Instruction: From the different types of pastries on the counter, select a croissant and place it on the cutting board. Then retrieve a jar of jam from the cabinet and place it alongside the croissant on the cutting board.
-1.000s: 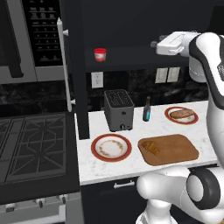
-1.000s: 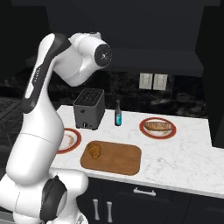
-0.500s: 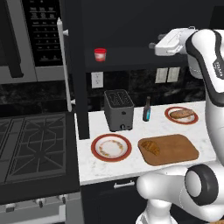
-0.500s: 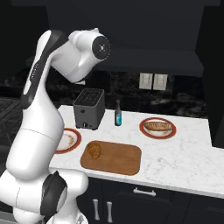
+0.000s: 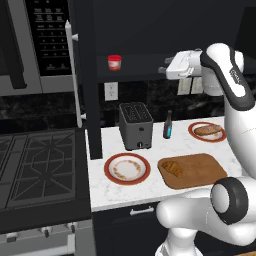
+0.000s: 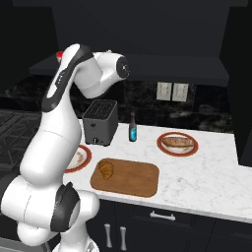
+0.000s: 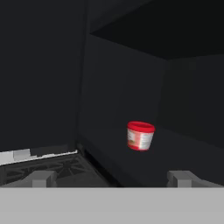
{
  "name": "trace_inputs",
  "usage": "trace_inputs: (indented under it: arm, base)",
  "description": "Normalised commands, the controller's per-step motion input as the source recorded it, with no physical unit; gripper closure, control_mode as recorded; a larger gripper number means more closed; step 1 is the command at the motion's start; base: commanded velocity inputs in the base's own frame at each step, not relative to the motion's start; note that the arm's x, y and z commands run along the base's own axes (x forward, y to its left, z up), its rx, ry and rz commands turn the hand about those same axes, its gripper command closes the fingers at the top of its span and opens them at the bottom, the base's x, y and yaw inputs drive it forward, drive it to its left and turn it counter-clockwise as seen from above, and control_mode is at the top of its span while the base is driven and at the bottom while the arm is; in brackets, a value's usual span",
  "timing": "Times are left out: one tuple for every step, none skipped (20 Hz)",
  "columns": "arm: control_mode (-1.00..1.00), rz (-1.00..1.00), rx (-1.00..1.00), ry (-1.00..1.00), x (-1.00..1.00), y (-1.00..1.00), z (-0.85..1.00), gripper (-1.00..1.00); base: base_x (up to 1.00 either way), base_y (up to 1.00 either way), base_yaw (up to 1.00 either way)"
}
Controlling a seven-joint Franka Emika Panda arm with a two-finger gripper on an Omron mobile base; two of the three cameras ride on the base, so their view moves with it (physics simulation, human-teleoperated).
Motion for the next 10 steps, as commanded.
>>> trace_inputs:
  arm:
    - [-1.0,0.05,0.06,0.09,0.78,0.11,0.0,-1.0]
    - [-1.0,0.04,0.02,0.09,0.79,0.13,0.0,-1.0]
    - [-1.0,0.03,0.0,0.11,0.79,0.15,0.0,-1.0]
    - [-1.0,0.02,0.02,0.1,0.81,0.16,0.0,-1.0]
    - [-1.0,0.01,0.0,0.11,0.76,0.16,0.0,-1.0]
    - [-1.0,0.0,0.0,0.07,0.63,0.16,0.0,-1.0]
    - [-1.0,0.0,0.0,0.05,0.5,0.19,0.0,-1.0]
    - [-1.0,0.0,0.0,0.05,0.36,0.2,0.0,-1.0]
    - [-1.0,0.03,0.0,0.05,0.24,0.26,0.0,-1.0]
    - [-1.0,0.06,-0.03,0.05,0.19,0.29,0.0,-1.0]
  base:
    - [0.0,0.0,0.0]
    - [0.0,0.0,0.0]
    - [0.0,0.0,0.0]
    - [0.0,0.0,0.0]
    - [0.0,0.0,0.0]
    - [0.0,0.0,0.0]
    - [0.0,0.0,0.0]
    - [0.0,0.0,0.0]
    - [0.0,0.0,0.0]
    - [0.0,0.0,0.0]
